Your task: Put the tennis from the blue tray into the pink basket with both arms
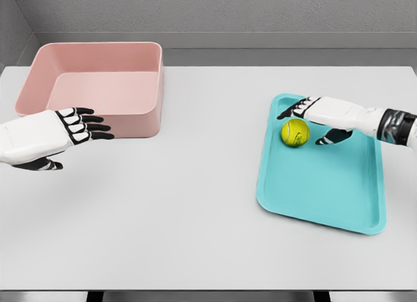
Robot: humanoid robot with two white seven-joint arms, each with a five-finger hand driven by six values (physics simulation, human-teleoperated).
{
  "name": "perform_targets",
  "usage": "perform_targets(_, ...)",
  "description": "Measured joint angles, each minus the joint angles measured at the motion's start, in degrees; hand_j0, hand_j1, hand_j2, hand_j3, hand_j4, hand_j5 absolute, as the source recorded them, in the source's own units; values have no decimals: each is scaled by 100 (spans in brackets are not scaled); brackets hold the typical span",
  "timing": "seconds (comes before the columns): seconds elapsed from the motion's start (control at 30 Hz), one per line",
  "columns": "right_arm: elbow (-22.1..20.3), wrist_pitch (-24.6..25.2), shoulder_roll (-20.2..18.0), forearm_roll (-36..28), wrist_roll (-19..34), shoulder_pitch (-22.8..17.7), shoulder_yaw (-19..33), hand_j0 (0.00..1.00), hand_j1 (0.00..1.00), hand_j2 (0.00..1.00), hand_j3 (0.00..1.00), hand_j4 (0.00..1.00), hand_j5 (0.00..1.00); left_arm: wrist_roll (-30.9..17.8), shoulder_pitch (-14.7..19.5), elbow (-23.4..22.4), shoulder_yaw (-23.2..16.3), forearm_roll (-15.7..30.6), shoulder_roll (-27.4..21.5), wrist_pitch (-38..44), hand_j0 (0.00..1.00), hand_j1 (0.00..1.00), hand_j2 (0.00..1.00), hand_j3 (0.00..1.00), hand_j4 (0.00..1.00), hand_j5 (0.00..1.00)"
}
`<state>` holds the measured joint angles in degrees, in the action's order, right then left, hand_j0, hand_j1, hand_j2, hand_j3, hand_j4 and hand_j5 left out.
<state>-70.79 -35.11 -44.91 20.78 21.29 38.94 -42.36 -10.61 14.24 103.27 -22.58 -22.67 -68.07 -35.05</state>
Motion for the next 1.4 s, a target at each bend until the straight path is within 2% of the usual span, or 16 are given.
perform_targets(0.43, 29, 0, 136, 138, 2, -62, -70, 91, 91, 91, 91, 91, 91, 0, 0, 0, -2, -1, 26, 0, 100, 100, 100, 100, 100, 100)
perform_targets(0.77, 290, 0, 295, 260, -8, -53, -134, 90, 90, 90, 90, 90, 90, 0, 0, 0, -2, -1, 30, 0, 100, 100, 100, 100, 100, 100)
perform_targets(0.8, 299, 0, 302, 266, -8, -53, -134, 86, 86, 86, 86, 86, 86, 0, 0, 0, -2, -1, 30, 0, 100, 100, 100, 100, 100, 100)
perform_targets(1.03, 318, 12, 319, 251, -15, -53, -128, 77, 77, 77, 77, 77, 77, -1, 0, 0, -2, 6, 29, 0, 100, 100, 100, 100, 100, 100)
perform_targets(1.4, 290, 2, 318, 305, -1, -18, -104, 72, 72, 72, 72, 72, 72, 2, 0, 0, -2, 16, 23, 0, 100, 100, 100, 100, 100, 100)
